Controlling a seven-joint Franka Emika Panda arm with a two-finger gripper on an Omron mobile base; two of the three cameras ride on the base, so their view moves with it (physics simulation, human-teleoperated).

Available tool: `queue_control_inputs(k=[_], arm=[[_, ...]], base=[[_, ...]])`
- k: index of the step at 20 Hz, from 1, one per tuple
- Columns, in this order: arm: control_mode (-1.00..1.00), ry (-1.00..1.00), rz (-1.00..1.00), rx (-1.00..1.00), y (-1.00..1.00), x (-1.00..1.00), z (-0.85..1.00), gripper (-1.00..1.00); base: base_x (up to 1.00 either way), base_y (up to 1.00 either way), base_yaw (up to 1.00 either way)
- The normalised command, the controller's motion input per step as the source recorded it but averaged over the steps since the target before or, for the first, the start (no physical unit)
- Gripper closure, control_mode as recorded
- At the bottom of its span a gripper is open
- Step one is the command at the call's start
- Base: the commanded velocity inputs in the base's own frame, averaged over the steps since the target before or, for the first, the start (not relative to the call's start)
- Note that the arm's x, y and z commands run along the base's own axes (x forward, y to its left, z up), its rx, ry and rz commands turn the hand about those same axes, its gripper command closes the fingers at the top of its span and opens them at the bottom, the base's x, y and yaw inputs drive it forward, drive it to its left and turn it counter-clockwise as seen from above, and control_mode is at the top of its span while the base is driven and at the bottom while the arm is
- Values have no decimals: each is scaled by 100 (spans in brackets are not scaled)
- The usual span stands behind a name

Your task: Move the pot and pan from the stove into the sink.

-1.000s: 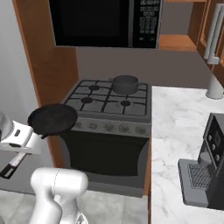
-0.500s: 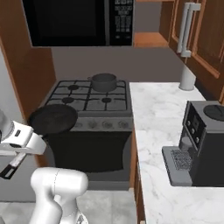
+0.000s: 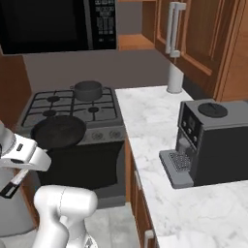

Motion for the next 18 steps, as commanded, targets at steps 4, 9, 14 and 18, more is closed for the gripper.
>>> queue_control_inputs(k=[4, 9, 14, 18], arm=[[100, 0, 0, 0, 0, 0, 0, 100], [100, 0, 0, 0, 0, 0, 0, 100], [100, 0, 0, 0, 0, 0, 0, 100], [100, 0, 0, 0, 0, 0, 0, 100]], base=[[-11, 0, -35], [-12, 0, -34], [-19, 0, -32], [-22, 0, -31]])
